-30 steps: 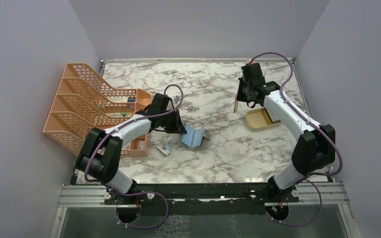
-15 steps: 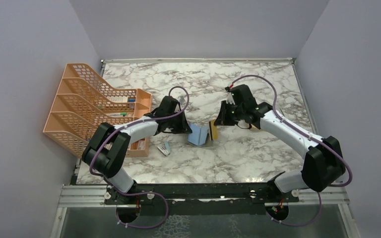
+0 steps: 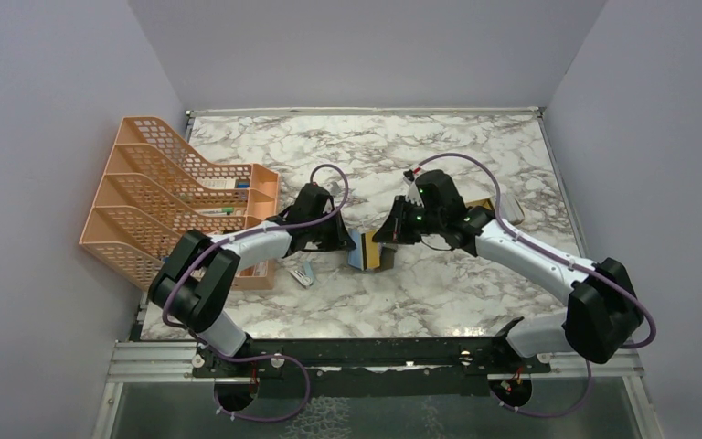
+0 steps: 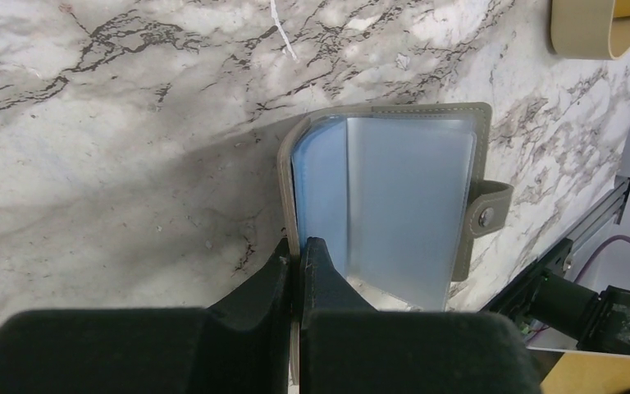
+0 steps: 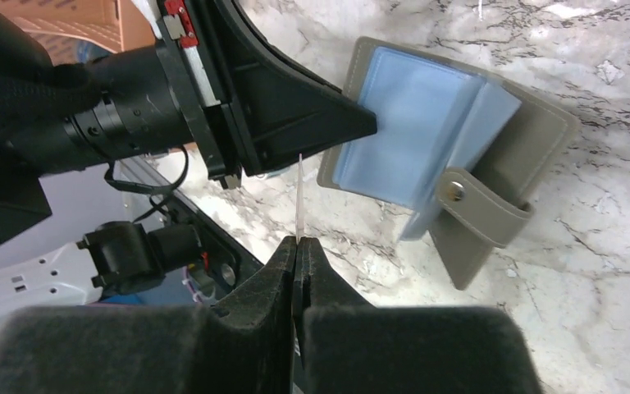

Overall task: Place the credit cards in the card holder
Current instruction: Insert the credit card into the card holder.

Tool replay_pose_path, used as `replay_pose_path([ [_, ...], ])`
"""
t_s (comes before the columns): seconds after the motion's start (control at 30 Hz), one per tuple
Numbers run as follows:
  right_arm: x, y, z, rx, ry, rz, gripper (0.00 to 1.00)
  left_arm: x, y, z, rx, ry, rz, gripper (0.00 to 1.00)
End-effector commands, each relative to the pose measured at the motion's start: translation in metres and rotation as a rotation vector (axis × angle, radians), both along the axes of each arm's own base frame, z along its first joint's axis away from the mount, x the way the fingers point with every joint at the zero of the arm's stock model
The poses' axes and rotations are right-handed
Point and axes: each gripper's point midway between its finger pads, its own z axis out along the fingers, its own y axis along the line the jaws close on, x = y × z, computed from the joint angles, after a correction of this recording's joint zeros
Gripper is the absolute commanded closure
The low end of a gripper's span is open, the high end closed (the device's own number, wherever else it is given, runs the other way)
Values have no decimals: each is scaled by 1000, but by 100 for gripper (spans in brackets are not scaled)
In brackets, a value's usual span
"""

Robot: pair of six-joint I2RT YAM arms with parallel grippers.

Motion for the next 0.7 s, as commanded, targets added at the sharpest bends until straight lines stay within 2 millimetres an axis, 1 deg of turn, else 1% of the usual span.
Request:
replay_pose_path([
  [0.0,7,15,22,64,-39,-44,99,0,-1,15,-20,-37,26,100],
  [0.07,11,11,19,30,-47,-74,99,0,-1,21,-29,-48,30,100],
  [0.17,16,2,3,-44,-34,-111,99,0,-1,25,-30,-57,27,100],
  [0.27,19,-3,-13,-77,-44,-127,99,-3,2,20,-16,-47,23,100],
  [0.4,24,-17,-43,-179,-44,-158,99,-8,7,12,6,-39,28,100],
  [0.57,26,-29,-79,-294,-29,-130,99,-10,12,5,32,-38,21,89],
  [0.63,26,-34,-88,-310,-22,-132,99,-11,16,3,52,-36,27,83],
  [0.67,27,-36,-92,-316,-28,-135,99,-12,22,-1,86,-25,39,79],
])
